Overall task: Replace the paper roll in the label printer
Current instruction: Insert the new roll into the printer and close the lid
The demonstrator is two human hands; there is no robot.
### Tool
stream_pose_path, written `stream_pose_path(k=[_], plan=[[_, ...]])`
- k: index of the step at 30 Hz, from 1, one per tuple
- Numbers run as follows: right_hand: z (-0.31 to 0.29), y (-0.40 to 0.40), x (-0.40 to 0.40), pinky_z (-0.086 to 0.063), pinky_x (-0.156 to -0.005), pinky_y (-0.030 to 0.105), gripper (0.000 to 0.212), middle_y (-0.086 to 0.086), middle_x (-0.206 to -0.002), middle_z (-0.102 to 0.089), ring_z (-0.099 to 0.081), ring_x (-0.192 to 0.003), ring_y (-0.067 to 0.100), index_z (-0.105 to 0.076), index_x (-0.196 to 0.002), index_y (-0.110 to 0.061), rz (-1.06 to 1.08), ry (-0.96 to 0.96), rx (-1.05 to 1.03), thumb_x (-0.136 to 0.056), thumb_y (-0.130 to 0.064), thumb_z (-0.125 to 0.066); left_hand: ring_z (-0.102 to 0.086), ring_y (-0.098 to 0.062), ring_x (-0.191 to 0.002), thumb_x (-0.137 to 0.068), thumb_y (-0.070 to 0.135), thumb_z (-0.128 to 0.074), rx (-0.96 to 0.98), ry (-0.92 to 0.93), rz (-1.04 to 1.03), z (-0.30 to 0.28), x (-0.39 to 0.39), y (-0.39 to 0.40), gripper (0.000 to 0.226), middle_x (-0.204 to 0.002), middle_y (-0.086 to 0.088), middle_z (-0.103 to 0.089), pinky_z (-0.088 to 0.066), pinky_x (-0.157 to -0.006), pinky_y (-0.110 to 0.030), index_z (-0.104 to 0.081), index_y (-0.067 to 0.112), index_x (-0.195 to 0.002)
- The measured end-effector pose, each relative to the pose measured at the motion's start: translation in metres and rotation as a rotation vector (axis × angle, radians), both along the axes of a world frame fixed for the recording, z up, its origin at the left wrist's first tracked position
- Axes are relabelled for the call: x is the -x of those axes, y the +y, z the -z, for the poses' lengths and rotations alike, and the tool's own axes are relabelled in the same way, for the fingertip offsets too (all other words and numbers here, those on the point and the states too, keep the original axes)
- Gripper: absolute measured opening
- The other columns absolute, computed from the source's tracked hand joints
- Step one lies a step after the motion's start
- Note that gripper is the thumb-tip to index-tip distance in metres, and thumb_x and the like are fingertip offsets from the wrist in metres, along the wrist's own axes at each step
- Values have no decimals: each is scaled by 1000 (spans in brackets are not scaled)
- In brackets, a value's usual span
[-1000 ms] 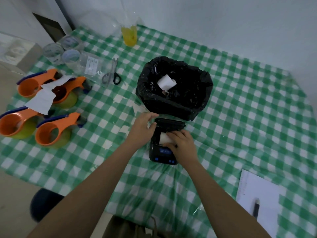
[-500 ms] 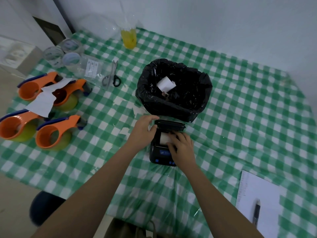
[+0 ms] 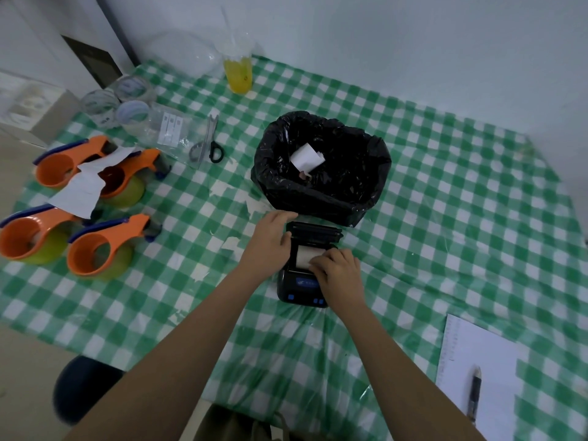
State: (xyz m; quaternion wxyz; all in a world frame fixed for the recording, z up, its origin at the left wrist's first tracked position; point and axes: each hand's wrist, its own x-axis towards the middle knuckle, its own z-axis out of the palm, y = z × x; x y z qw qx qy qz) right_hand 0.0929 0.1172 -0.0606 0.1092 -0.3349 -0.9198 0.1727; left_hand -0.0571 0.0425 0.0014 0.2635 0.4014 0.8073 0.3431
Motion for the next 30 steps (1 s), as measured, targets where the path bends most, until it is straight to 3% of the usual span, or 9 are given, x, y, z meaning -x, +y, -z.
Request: stream_pose_path(k=[6,15,19,30], plan=[[-4,-2,1,-47,-67,42,6,7,-78,-68,-58,-76,32,-73,-80,-12,26,21,161,-78,-16,-67,-36,-30,-130,-85,-9,-38,95,123,137,5,-1,4,57,-143,-12,-38,-33,-111,-38,-37,7,-140],[-6,-7,-4,-49,-64,41,10,7,-76,-65,-57,-74,31,-74,-79,-12,42,76,167,-77,-16,-65,-47,-33,-115,-84,-7,-47,110,182,180,9,0,2,49,-129,-12,-51,-43,-99,-43,-51,9,-129],[-10,-10,-6,-47,-60,36,7,7,-72,-60,-54,-69,29,-75,-77,-12,58,97,156,-75,-17,-70,-47,-32,-117,-86,-4,-49,111,202,194,11,-2,-5,44,-128,-13,-52,-41,-101,-40,-53,7,-128],[-15,-16,-10,-39,-61,26,9,6,-71,-57,-52,-66,26,-72,-80,-12,66,99,124,-76,-19,-68,-52,-34,-108,-88,-6,-43,83,206,183,14,-14,-25,38,-120,-18,-56,-47,-93,-41,-58,2,-121]])
